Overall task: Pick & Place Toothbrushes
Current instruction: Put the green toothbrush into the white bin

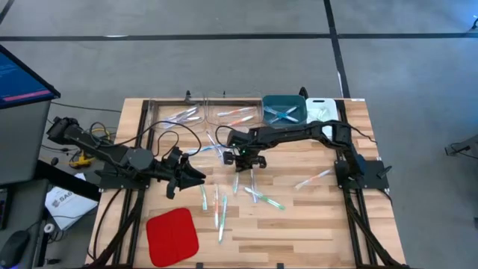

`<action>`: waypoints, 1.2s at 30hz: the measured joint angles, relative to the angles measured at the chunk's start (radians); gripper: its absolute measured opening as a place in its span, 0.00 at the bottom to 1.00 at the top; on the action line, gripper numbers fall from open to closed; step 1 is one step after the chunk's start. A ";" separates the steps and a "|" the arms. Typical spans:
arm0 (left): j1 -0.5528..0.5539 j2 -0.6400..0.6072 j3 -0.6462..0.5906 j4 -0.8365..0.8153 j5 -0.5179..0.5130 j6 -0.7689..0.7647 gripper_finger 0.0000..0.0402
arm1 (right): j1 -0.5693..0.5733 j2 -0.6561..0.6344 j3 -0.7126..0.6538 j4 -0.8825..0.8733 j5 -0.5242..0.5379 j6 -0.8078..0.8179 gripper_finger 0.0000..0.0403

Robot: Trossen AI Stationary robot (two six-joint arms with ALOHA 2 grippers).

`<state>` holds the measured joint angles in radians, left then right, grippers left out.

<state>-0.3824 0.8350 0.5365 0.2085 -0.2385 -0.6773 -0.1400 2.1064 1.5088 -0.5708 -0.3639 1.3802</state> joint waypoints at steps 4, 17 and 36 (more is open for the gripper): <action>0.000 0.000 0.000 0.000 0.000 0.000 0.29 | 0.018 -0.045 0.058 -0.091 -0.002 -0.124 0.00; 0.000 0.000 0.000 0.001 -0.006 -0.008 0.29 | -0.048 -0.238 0.324 -0.783 0.184 -0.661 0.00; 0.018 0.000 0.000 0.002 -0.076 -0.035 0.29 | -0.517 -0.612 -0.029 -1.001 0.551 -0.913 0.00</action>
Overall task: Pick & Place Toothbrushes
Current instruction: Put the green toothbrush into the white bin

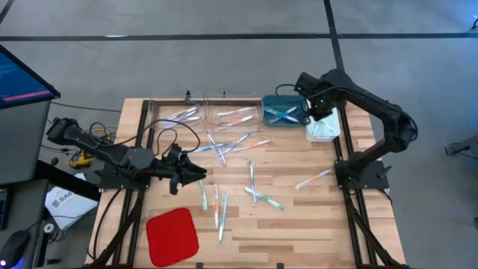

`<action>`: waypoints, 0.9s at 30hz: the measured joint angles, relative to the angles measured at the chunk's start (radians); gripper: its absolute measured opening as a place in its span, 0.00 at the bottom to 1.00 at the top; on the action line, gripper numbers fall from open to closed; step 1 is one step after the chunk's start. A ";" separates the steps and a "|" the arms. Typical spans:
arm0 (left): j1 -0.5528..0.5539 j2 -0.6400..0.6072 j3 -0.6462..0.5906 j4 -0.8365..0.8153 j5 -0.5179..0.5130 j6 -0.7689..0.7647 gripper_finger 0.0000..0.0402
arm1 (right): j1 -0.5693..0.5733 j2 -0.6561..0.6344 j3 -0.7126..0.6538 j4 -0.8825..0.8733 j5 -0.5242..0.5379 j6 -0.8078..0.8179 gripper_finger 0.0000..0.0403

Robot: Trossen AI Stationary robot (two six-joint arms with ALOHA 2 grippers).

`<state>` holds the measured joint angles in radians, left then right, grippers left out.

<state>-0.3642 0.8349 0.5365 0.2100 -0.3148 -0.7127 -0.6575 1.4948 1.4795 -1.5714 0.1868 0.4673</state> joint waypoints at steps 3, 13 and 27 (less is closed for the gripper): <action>0.009 0.000 0.000 0.000 -0.002 -0.002 0.29 | -0.055 0.003 -0.102 0.000 0.045 -0.055 0.00; 0.065 0.000 0.000 -0.001 -0.003 -0.010 0.29 | -0.121 0.016 -0.187 0.116 0.216 -0.105 0.00; 0.085 0.000 0.000 -0.001 0.006 -0.028 0.29 | -0.149 0.165 -0.188 0.250 0.234 -0.344 0.00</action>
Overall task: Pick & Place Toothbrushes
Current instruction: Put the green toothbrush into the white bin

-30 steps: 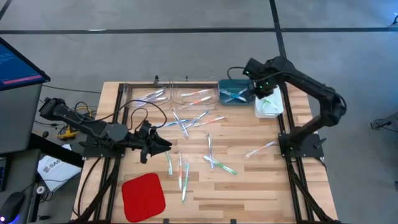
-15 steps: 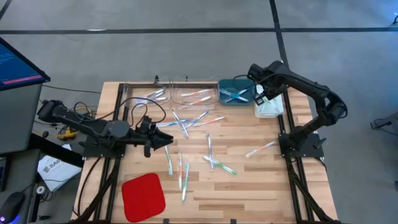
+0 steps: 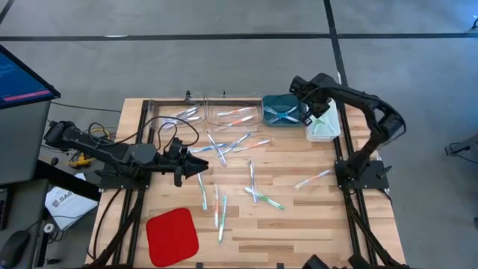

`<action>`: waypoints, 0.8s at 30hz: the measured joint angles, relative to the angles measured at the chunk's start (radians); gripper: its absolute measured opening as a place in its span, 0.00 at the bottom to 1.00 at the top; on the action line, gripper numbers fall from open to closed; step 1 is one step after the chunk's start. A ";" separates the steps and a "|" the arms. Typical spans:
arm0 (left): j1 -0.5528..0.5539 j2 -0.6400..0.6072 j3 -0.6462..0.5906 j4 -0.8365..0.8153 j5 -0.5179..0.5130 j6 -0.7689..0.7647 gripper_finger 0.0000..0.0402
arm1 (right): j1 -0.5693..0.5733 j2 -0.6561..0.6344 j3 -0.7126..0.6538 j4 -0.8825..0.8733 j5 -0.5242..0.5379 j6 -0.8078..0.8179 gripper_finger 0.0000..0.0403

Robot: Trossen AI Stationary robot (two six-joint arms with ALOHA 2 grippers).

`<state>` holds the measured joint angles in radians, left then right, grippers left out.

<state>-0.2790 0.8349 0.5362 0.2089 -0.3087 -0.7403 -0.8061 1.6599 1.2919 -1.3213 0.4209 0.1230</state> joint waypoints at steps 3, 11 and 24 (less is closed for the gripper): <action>-0.004 0.000 0.000 0.000 0.001 -0.007 0.29 | -0.008 0.053 0.000 -0.035 0.002 -0.003 0.00; -0.006 0.000 0.000 0.000 0.002 -0.025 0.29 | -0.009 0.114 -0.005 -0.052 0.012 -0.052 0.00; -0.006 0.000 0.000 0.000 0.002 -0.024 0.29 | -0.053 0.160 -0.005 -0.047 -0.002 0.045 0.00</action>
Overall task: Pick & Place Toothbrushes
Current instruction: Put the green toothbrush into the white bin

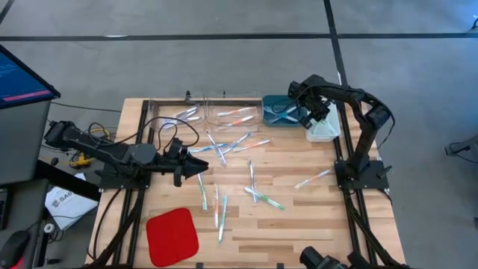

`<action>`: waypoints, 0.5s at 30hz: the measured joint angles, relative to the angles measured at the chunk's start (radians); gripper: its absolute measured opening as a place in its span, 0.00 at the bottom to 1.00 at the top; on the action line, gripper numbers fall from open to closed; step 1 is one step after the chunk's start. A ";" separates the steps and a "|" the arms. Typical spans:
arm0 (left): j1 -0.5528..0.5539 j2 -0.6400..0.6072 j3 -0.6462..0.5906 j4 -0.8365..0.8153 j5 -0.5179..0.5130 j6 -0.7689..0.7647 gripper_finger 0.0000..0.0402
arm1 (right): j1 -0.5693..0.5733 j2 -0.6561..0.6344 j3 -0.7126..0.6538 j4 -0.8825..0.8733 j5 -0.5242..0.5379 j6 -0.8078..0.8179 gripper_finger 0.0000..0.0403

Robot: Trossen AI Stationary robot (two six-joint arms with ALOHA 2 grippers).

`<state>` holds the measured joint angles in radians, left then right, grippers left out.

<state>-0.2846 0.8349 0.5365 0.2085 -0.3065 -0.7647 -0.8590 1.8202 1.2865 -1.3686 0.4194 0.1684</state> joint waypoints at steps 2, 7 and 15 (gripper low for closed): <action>0.000 0.000 0.000 0.000 0.000 0.002 0.29 | -0.003 -0.001 0.000 -0.002 -0.002 -0.038 0.00; 0.000 0.000 0.000 0.000 0.000 0.004 0.29 | -0.003 -0.001 0.000 -0.007 -0.017 -0.052 0.00; 0.000 0.000 0.000 0.000 0.000 0.001 0.29 | -0.007 -0.001 0.000 -0.010 -0.010 0.013 0.13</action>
<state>-0.2847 0.8349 0.5364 0.2089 -0.3065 -0.7637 -0.8663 1.8194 1.2865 -1.3790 0.4099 0.1816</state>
